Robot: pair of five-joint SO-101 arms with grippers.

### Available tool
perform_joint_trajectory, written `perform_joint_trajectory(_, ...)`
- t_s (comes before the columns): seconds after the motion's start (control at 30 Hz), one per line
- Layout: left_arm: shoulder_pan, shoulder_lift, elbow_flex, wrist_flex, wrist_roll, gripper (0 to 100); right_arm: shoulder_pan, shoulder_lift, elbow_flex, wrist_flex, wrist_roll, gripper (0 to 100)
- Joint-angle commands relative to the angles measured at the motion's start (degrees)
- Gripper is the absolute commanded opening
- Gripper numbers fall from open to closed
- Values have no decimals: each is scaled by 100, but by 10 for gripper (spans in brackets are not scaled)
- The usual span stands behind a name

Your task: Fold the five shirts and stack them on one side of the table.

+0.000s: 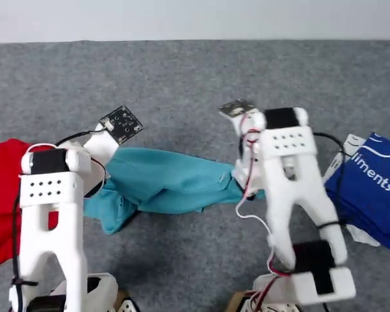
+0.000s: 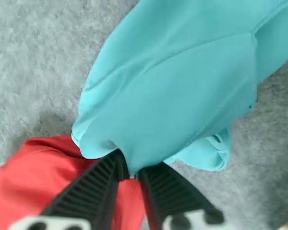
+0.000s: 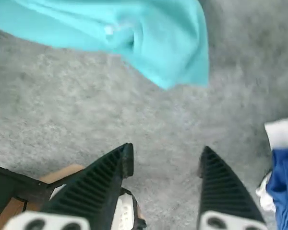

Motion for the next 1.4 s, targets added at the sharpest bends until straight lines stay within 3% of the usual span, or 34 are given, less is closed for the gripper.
perform_joint_trajectory(0.0,-26,0,75,26,44,5,-347,391,-633,215,-255,270)
perform_joint_trajectory(0.33,-26,-9,251,-176,44,5,-734,1455,-1257,198,-501,273)
perform_joint_trajectory(0.83,-18,-9,259,-176,44,5,-725,2985,-2189,-84,-563,269)
perform_joint_trajectory(1.07,-18,0,259,-176,44,5,-699,3371,-2541,40,-185,91)
perform_joint_trajectory(1.37,-18,0,259,-176,44,5,-382,3116,-2567,242,114,75)
